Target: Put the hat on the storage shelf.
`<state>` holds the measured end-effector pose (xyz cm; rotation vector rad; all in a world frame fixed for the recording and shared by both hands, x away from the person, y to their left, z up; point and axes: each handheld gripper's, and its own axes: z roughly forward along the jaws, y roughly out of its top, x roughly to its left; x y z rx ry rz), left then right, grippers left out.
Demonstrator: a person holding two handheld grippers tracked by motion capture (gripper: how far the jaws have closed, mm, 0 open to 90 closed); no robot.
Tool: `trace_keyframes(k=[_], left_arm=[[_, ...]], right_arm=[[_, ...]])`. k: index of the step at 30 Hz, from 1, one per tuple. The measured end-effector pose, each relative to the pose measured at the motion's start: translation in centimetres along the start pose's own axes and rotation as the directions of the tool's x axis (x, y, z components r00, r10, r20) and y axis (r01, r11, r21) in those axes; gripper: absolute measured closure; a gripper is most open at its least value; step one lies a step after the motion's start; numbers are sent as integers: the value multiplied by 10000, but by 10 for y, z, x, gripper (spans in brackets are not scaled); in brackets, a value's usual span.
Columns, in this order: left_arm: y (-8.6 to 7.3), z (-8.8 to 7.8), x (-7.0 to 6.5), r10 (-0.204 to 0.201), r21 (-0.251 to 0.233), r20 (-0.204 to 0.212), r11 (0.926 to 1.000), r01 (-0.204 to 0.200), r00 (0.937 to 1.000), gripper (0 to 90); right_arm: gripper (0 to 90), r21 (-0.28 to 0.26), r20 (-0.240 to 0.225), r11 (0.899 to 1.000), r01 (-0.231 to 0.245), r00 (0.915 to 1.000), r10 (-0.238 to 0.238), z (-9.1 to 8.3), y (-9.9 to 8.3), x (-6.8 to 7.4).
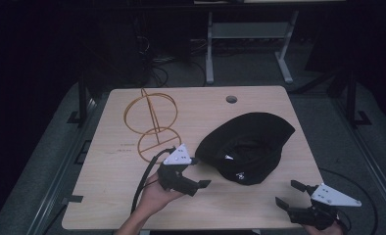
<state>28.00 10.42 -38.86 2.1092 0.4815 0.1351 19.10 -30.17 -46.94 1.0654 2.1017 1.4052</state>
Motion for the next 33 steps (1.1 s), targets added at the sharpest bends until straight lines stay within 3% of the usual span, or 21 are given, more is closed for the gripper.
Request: trace_keyframes(k=[11,19,21,27,30,33], left_arm=[[33,28,-6,552,151,151,9983,-554,9984,205],[39,42,-7,663,419,252,9968,-673,9975,227],[43,46,-8,920,551,174,9942,-929,9956,242],[46,57,-11,1242,629,283,9901,-1258,9919,351],[45,63,-12,1078,892,519,9897,-1121,9928,413],[43,64,-13,1084,768,602,9906,-1129,9923,506]], right_arm=[[159,1,-37,10000,48,10000,-48,-1,0,0],[157,-168,-63,9999,41,10000,-42,-2,1,-1],[157,-131,-65,9999,49,10000,-50,-1,0,-1],[157,-194,19,9998,105,9999,-105,-3,0,-1],[157,-210,2,9997,94,10000,-94,-2,1,-1],[157,-180,-59,9997,143,9999,-144,0,1,0]])
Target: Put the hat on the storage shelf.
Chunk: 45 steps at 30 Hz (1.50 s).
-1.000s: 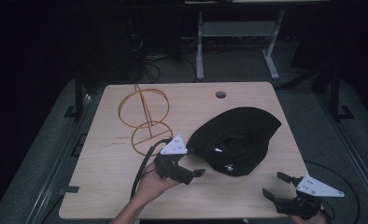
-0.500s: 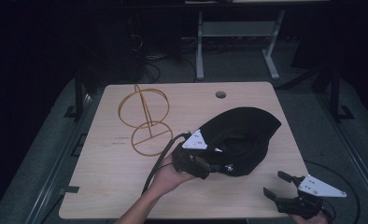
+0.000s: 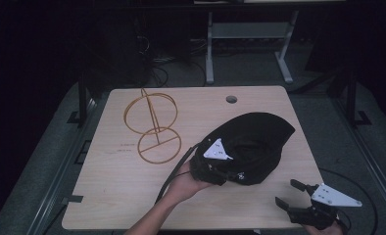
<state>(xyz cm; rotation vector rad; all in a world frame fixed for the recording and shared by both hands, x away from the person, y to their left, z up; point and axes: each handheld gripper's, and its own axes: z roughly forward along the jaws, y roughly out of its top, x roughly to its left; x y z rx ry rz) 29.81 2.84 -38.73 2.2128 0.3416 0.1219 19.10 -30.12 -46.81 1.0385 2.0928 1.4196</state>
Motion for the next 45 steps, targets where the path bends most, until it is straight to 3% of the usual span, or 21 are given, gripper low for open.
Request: trace_keyframes(k=[7,10,15,22,29,30,32,39,44,45], left_arm=[[-1,-3,4,-133,-263,184,9996,138,9997,706],[-2,-8,8,-411,-549,388,9976,432,9984,778],[-3,-18,13,-884,-1162,971,9882,996,9913,857],[-7,-35,18,-1201,-1661,1349,9758,1420,9836,867],[-12,-48,27,-1646,-2117,1715,9568,1995,9713,867],[-12,-48,27,-1646,-2117,1715,9568,1995,9713,867],[-11,-51,29,-1825,-2274,1800,9483,2214,9666,867],[-3,-51,33,-2087,-2430,1922,9366,2526,9589,868],[6,-48,31,-2095,-2396,1974,9370,2543,9577,869],[11,-46,30,-2155,-2458,2133,9322,2658,9529,870]], right_arm=[[156,4,-57,10000,62,10000,-62,3,2,3],[156,-77,-42,10000,-57,10000,56,4,3,3],[156,-124,54,9999,-71,10000,71,6,4,3],[156,-512,40,9967,-631,9980,634,9,10,0],[155,-856,-534,9957,-355,9981,310,15,25,13],[155,-856,-534,9957,-355,9981,310,15,25,13],[154,-765,-680,9957,-524,9966,472,19,27,15],[155,-880,-758,9959,195,9968,-262,31,34,28],[154,-985,-640,9944,371,9970,-435,39,37,29],[149,-1042,-581,9934,470,9969,-533,42,38,30]])
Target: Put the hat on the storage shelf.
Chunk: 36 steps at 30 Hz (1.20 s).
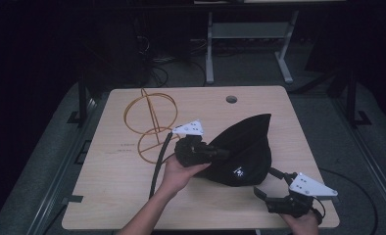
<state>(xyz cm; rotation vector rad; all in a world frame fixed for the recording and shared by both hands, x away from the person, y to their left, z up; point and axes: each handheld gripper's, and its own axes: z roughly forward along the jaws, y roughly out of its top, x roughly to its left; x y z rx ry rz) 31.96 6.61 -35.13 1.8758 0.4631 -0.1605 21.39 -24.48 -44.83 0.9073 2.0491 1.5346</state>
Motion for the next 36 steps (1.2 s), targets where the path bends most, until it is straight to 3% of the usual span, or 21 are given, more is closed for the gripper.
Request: trace_keyframes(k=[8,12,16,18,22,27,30,36], left_arm=[[14,13,-9,345,164,335,9992,-351,9988,871],[17,16,-13,453,202,497,9987,-464,9977,873],[20,13,-16,566,139,483,9983,-573,9972,873],[20,9,-15,676,141,356,9976,-681,9971,872],[18,1,-15,904,474,-13,9948,-902,9959,863],[18,-4,-26,1730,806,-852,9828,-1663,9812,778],[18,-8,-29,1903,982,-1145,9788,-1795,9750,712],[18,-16,-31,1999,1122,-1420,9763,-1849,9695,642]], right_arm=[[166,-16,208,10000,85,9997,-85,11,-2,-3],[424,-257,230,9995,187,9996,-181,11,-1,-7],[756,-334,278,9981,521,9983,-512,19,1,-8],[833,-353,307,9975,619,9977,-608,21,4,-8],[876,-376,306,9968,701,9972,-689,18,9,-8],[881,-285,242,9963,807,9965,-800,14,12,-7],[882,-254,229,9978,606,9979,-600,11,13,-9],[881,-106,117,9997,202,9997,-200,7,18,-13]])
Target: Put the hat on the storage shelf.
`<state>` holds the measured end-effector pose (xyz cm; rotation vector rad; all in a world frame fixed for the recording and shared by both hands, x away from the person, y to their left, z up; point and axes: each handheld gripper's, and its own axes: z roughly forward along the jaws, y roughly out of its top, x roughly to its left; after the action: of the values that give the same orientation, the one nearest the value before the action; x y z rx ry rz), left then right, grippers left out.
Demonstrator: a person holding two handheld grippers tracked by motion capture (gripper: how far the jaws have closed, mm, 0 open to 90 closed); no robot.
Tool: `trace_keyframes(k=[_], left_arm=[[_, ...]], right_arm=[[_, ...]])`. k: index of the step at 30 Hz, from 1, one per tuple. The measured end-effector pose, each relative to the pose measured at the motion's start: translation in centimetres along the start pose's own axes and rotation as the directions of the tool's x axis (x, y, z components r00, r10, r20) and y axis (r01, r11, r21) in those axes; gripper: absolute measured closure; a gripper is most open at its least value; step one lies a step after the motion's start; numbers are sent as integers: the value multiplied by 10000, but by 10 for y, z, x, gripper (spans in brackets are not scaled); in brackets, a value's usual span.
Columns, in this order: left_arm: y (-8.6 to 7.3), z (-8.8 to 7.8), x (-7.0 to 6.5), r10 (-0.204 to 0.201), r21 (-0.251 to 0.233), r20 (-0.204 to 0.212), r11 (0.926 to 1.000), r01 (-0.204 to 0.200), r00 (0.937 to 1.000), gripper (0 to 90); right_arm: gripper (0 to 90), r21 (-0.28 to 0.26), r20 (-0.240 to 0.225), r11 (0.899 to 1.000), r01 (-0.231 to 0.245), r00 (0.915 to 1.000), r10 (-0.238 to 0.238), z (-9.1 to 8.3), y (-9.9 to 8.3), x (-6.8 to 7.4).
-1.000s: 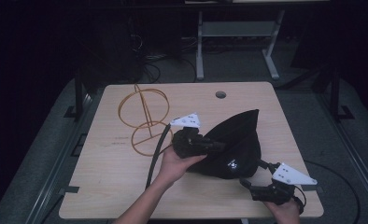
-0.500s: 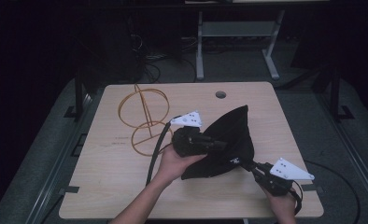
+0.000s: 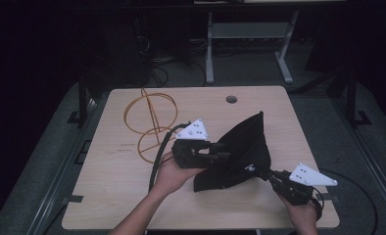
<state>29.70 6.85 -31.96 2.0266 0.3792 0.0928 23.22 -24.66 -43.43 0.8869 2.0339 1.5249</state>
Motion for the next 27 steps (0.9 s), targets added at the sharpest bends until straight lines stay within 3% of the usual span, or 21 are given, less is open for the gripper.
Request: trace_keyframes(k=[11,13,19,27], left_arm=[[-4,-17,-8,470,275,-645,9986,-453,9968,551],[-10,-25,-9,523,282,-761,9983,-503,9957,540],[-24,-37,-11,604,318,-925,9978,-577,9939,512],[-52,-52,-8,484,179,-1132,9988,-466,9924,505]], right_arm=[[882,338,-112,9982,-486,9987,490,-3,14,-11],[882,699,-289,9940,-836,9959,857,-4,21,-16],[882,858,-475,9901,-1113,9922,1156,-7,32,-22],[881,1168,-741,9866,-1136,9897,1227,-7,53,-30]])
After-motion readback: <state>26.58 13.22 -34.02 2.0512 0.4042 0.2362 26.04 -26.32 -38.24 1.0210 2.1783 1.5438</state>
